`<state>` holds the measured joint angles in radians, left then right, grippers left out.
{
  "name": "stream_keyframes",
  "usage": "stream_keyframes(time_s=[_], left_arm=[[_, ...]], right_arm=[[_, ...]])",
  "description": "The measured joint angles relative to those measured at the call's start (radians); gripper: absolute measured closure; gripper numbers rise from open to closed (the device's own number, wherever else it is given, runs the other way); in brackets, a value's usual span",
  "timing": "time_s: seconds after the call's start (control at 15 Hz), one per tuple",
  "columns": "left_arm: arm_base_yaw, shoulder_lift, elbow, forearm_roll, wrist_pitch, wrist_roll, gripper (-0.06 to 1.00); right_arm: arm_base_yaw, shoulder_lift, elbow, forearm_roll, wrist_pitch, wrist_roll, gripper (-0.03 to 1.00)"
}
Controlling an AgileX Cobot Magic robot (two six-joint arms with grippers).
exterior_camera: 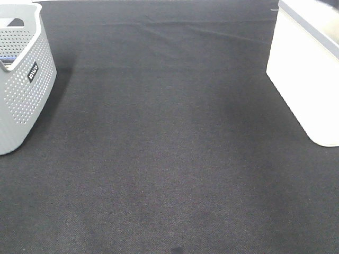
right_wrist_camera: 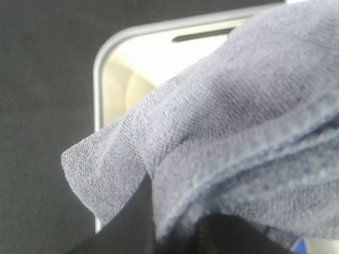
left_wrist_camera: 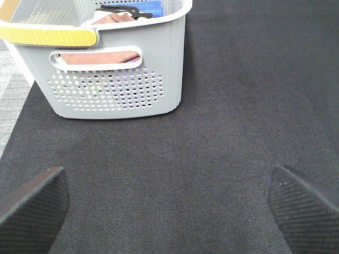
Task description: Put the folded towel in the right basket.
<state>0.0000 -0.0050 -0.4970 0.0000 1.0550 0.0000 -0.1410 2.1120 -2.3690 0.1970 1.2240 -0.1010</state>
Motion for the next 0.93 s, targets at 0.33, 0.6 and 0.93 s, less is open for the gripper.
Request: stream_keyframes(time_s=[0.33,0.6,0.93], left_arm=[[0.0,0.0,0.0,0.0,0.0,0.0,-0.03],[0.0,0.0,0.0,0.0,0.0,0.0,-0.03],[0.0,0.0,0.0,0.0,0.0,0.0,-0.03]], right_arm=[[-0.011,0.159,0.0,-0.025,-0.002,0.063,0.86],[-0.033,0.224,0.002,-0.023,-0.002,0.094,0.3],[-0.027,0.174,0.002,0.075,-0.003,0.043,0.13]])
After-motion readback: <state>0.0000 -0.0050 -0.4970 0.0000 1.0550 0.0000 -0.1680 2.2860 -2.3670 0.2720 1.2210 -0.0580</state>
